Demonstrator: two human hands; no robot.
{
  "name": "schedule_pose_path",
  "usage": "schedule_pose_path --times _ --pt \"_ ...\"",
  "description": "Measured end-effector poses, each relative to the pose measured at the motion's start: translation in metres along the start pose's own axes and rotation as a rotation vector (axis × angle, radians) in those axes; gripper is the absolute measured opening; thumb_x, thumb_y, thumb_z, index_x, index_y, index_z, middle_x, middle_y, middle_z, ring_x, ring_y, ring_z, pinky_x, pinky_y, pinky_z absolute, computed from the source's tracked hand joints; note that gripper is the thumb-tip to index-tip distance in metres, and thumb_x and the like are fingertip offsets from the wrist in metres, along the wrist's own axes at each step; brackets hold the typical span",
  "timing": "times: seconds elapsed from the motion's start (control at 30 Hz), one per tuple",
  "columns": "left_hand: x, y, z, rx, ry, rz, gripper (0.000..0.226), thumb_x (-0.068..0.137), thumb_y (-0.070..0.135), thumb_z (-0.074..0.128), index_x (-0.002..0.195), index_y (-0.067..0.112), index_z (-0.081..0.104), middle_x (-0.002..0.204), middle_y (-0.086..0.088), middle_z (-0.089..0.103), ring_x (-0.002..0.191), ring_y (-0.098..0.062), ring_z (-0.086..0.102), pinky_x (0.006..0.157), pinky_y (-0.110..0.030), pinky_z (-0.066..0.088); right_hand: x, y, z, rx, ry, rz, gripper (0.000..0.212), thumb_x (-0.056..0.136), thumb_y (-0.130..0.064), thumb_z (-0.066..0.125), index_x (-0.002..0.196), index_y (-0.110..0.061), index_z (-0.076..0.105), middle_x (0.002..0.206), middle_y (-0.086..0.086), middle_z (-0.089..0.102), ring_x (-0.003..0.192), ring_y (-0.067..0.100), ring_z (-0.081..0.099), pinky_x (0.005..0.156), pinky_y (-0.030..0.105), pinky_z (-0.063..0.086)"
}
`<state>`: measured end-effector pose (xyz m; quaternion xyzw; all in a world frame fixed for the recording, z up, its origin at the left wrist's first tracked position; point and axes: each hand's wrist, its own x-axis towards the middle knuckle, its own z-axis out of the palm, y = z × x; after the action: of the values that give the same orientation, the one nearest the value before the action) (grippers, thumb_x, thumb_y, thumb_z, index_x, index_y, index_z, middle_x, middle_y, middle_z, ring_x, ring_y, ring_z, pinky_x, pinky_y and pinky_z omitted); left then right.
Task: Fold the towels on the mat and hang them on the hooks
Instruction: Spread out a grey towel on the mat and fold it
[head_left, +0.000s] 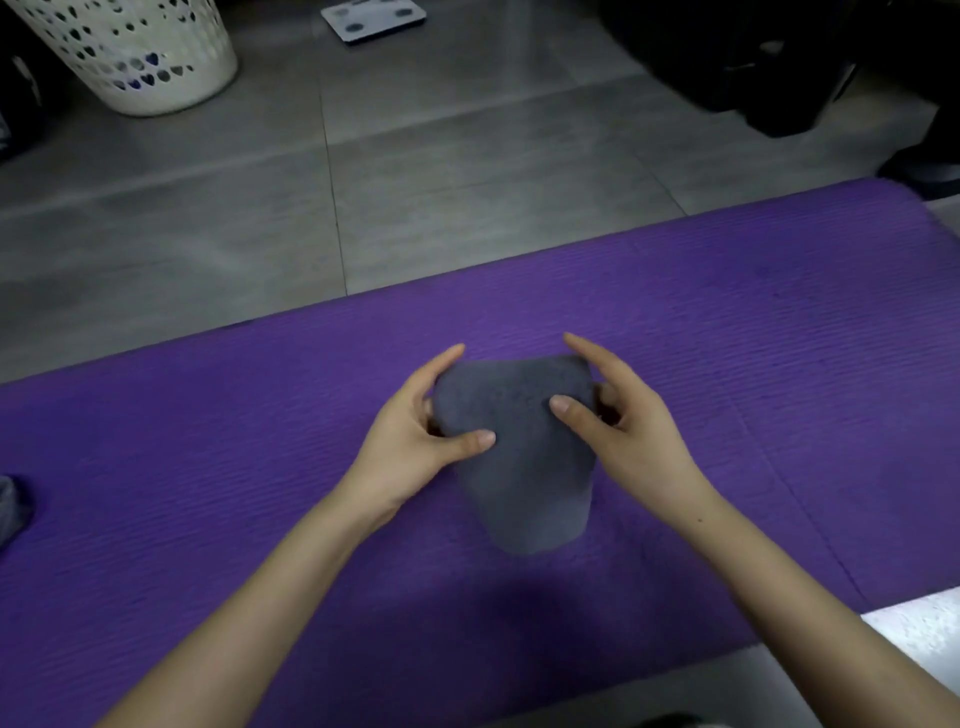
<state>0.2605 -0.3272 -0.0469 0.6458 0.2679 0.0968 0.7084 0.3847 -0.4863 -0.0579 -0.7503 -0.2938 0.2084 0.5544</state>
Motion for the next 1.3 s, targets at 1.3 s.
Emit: schedule_pose_path --times 1.3 --pt "-0.155 0.398 -0.017 0.454 0.186 -0.537 0.018 0.09 0.008 0.055 0.082 0.023 0.06 0.087 -0.007 0.067 0.08 -0.018 0.065 0.083 -0.04 0.05 -0.021 -0.409 -0.161 -0.503 0.001 0.77 0.032 0.083 -0.023 0.065 0.114 -0.013 0.061 0.1 0.015 0.068 0.098 0.038 0.059 0.066 0.031 0.034"
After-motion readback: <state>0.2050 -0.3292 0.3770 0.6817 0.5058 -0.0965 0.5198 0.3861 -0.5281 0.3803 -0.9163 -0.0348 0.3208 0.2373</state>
